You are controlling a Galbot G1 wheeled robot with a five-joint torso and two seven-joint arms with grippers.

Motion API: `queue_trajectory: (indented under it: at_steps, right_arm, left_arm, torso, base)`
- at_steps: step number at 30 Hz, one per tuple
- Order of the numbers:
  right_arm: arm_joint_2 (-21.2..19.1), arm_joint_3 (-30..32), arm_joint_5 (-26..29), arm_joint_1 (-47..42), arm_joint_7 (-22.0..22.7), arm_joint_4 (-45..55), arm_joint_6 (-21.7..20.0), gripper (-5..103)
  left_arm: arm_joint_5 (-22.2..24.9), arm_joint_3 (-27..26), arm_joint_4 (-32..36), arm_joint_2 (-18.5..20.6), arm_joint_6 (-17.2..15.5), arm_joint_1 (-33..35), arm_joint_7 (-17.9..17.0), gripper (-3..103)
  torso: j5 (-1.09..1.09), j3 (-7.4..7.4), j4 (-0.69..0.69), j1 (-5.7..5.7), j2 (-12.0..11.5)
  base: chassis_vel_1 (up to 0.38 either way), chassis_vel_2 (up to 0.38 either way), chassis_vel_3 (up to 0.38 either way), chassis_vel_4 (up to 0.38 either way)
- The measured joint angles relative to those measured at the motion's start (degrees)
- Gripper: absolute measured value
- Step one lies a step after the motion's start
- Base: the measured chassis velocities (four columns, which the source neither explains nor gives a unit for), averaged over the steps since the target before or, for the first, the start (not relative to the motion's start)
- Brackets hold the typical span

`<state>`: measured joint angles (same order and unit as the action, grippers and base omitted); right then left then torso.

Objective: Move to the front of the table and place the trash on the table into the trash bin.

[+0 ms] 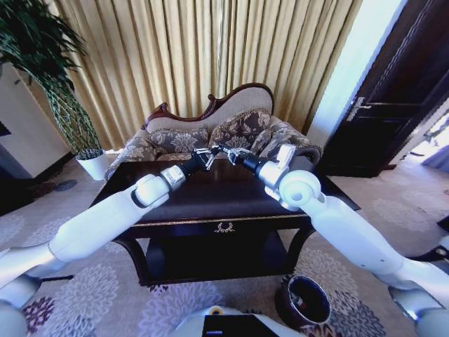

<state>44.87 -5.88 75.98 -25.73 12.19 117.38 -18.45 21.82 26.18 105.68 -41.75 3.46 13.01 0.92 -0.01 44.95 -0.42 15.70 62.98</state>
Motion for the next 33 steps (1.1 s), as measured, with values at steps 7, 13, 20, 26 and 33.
queue_trajectory:
  at_steps: [7, 13, 20, 26, 33]
  right_arm:
    - [-0.14, 0.14, -0.10, -0.08, -0.01, 0.12, 0.04, 0]
    - [-0.32, 0.52, -0.12, -0.74, -0.10, 0.46, 0.10, 0]
    - [-0.76, 1.04, -0.12, -1.40, -0.18, 0.77, 0.10, 0]
    - [-1.17, 1.59, -0.07, -1.54, -0.19, 0.81, 0.13, 0]
    - [-0.91, 3.25, -0.07, -1.71, -0.16, -0.14, 0.24, 0]
  left_arm:
    - [0.05, 0.23, -0.09, -0.16, -0.03, -0.31, 0.00, 0]
    - [0.07, 0.33, 0.61, -0.21, -1.61, -0.27, -1.01, 2]
    - [-0.09, 0.50, 0.83, -0.19, -1.83, 0.00, -1.30, 23]
    - [-0.11, 0.82, 0.76, -0.33, -1.80, -0.15, -1.15, 45]
    - [-0.08, 0.61, 1.17, -0.32, -1.76, 0.17, -1.15, 78]
  torso:
    - [0.00, 0.00, 0.00, 0.00, 0.00]
    - [0.00, 0.00, 0.00, 0.00, 0.00]
    - [0.00, 0.00, 0.00, 0.00, 0.00]
    - [0.00, 0.00, 0.00, 0.00, 0.00]
    - [0.00, 0.00, 0.00, 0.00, 0.00]
  base:
    - [0.000, 0.000, 0.000, 0.000]
    - [0.000, 0.000, 0.000, 0.000]
    - [0.000, 0.000, 0.000, 0.000]
    - [0.000, 0.000, 0.000, 0.000]
    - [0.000, 0.000, 0.000, 0.000]
